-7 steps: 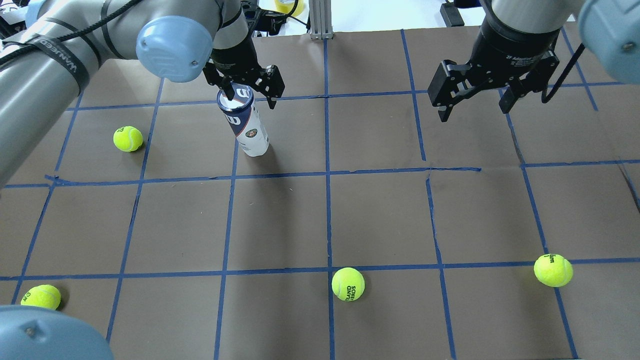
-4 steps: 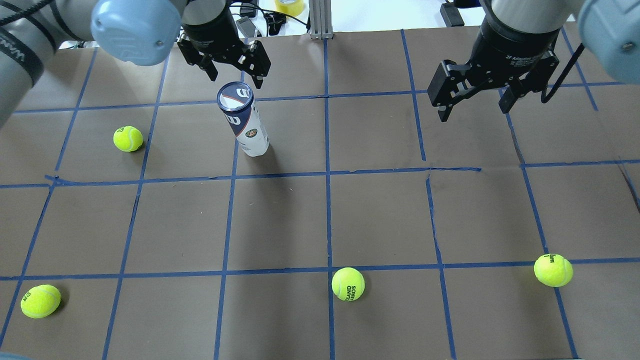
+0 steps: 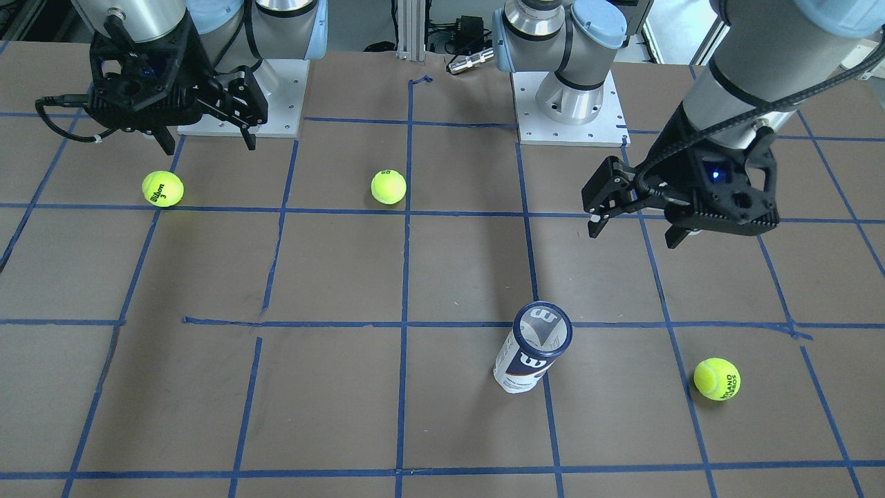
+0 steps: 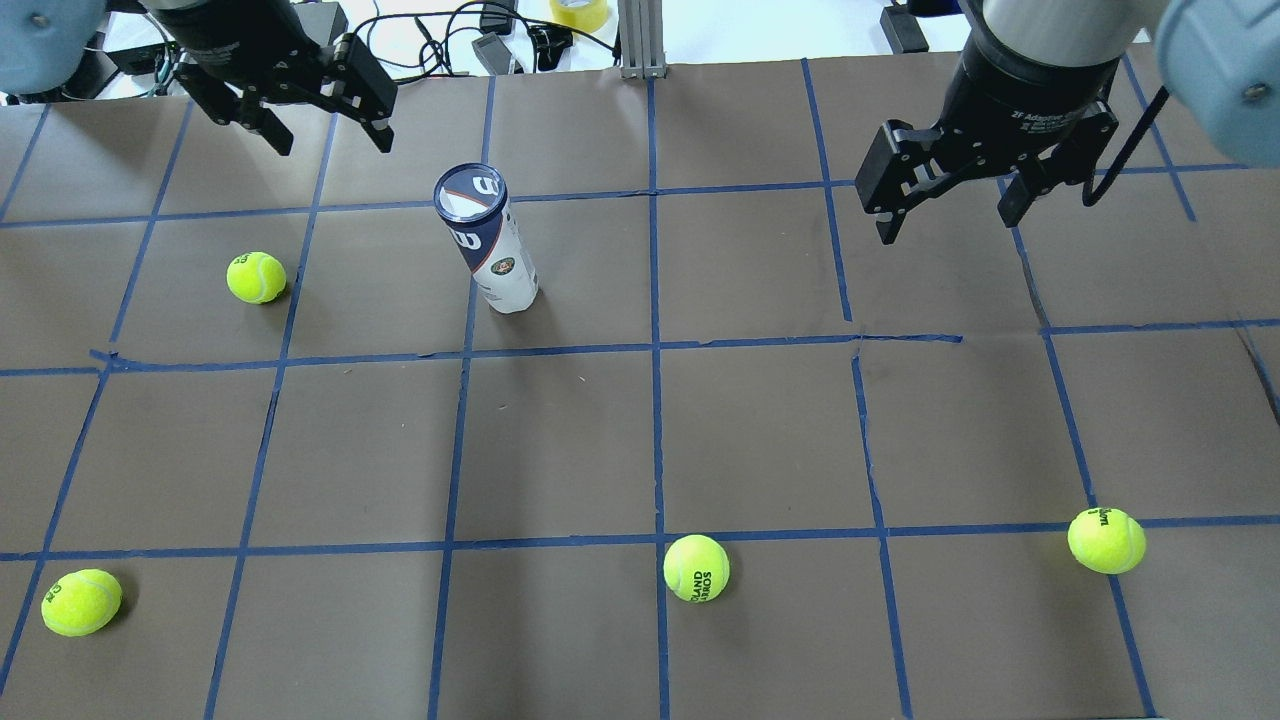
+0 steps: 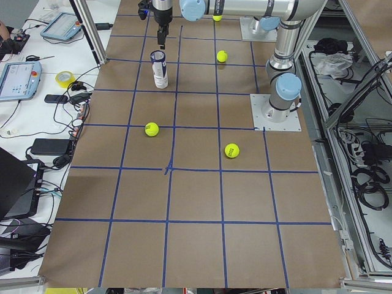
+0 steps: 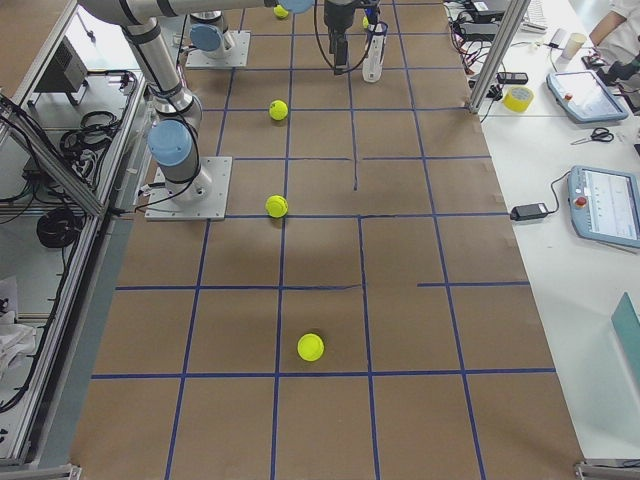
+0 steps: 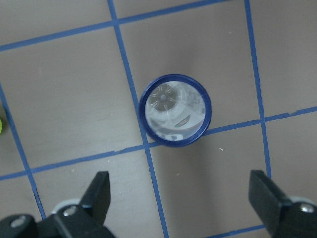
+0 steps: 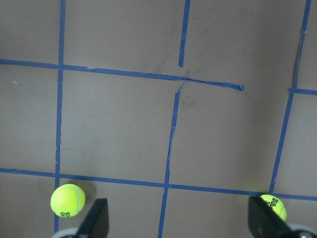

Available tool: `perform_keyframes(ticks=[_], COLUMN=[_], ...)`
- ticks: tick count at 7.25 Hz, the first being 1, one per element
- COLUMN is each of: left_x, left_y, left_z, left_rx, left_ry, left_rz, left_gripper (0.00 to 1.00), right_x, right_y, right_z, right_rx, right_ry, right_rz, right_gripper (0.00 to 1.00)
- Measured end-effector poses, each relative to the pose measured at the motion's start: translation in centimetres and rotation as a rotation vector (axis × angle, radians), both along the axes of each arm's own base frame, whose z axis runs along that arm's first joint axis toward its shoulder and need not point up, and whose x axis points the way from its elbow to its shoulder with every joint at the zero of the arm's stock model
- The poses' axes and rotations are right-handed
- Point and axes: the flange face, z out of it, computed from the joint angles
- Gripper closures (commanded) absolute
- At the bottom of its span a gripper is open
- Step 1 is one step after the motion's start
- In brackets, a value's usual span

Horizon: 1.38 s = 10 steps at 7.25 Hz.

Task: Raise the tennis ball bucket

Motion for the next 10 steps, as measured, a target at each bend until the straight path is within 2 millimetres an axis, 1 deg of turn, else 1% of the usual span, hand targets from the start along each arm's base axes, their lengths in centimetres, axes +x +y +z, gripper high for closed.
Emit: perform_keyframes(ticks=[1,2,5,6,8,10], left_x=[0.8,1.2,1.1,1.1,0.9,0.9], left_y=[1.0,2.0,5.5,6.4,7.1,7.2], left_z=[0.2,0.1,-0.3,-0.5,-1.1,-1.4], left_rx=[0.001,0.004,0.019,0.025,0.041,0.047], left_ry=[-0.007,-0.010,-0.032,-0.045,-0.051,-0.051], left_rz=[0.017,0.039,0.111,0.123,0.169,0.185], left_gripper=[0.00,0.00,0.00,0.00,0.00,0.00], right_x=[0.0,0.0,0.0,0.0,0.0,0.0], right_y=[0.0,0.0,0.0,0.0,0.0,0.0], right_z=[0.0,0.0,0.0,0.0,0.0,0.0], right_rx=[0.000,0.000,-0.001,-0.001,0.000,0.000], right_ry=[0.000,0.000,0.000,0.000,0.000,0.000], right_rz=[0.000,0.000,0.001,0.000,0.001,0.001], right_gripper=[0.00,0.00,0.00,0.00,0.00,0.00])
